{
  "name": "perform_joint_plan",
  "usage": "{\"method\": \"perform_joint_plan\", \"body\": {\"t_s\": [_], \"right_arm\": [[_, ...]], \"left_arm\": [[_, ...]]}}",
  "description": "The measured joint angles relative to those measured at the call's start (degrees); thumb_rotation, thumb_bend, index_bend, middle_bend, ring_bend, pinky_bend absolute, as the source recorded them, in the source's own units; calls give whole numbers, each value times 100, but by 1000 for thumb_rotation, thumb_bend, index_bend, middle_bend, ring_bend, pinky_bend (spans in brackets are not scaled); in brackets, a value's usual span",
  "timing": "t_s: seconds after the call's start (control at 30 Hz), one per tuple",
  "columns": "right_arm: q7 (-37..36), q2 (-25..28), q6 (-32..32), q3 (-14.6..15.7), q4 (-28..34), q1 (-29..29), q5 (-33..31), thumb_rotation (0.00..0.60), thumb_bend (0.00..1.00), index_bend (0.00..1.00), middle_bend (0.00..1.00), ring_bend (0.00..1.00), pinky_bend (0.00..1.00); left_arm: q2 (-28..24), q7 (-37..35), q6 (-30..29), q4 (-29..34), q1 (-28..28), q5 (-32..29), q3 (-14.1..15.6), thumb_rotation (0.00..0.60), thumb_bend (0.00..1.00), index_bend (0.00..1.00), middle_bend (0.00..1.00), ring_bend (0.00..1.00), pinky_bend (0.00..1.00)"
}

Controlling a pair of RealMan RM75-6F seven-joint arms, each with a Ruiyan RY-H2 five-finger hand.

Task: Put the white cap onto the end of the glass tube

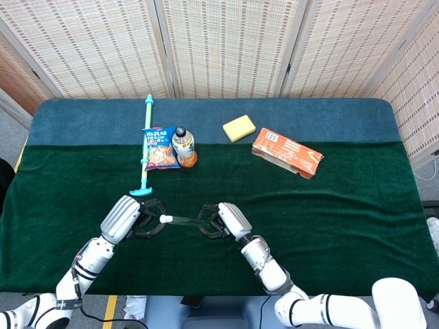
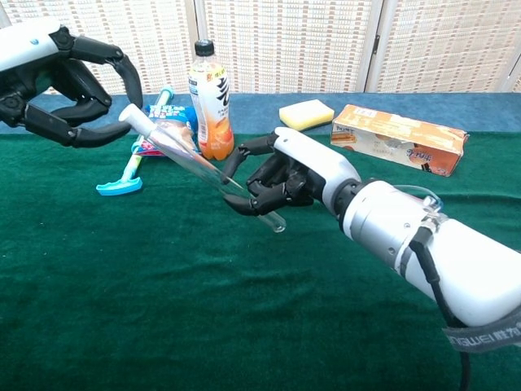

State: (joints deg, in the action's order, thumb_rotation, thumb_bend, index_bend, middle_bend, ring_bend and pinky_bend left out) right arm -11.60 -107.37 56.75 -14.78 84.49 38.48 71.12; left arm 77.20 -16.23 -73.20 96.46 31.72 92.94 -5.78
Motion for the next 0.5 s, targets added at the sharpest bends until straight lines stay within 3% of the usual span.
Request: {"method": "perform_joint_plan", "body": {"t_s": [0.5], "right_arm": [[-124, -92, -24, -32, -102, 48, 57, 600, 608, 868, 958, 1000, 1000]], "left_arm": [[15, -170, 14, 17, 20, -39, 17, 600, 602, 665, 979, 904, 832]]}}
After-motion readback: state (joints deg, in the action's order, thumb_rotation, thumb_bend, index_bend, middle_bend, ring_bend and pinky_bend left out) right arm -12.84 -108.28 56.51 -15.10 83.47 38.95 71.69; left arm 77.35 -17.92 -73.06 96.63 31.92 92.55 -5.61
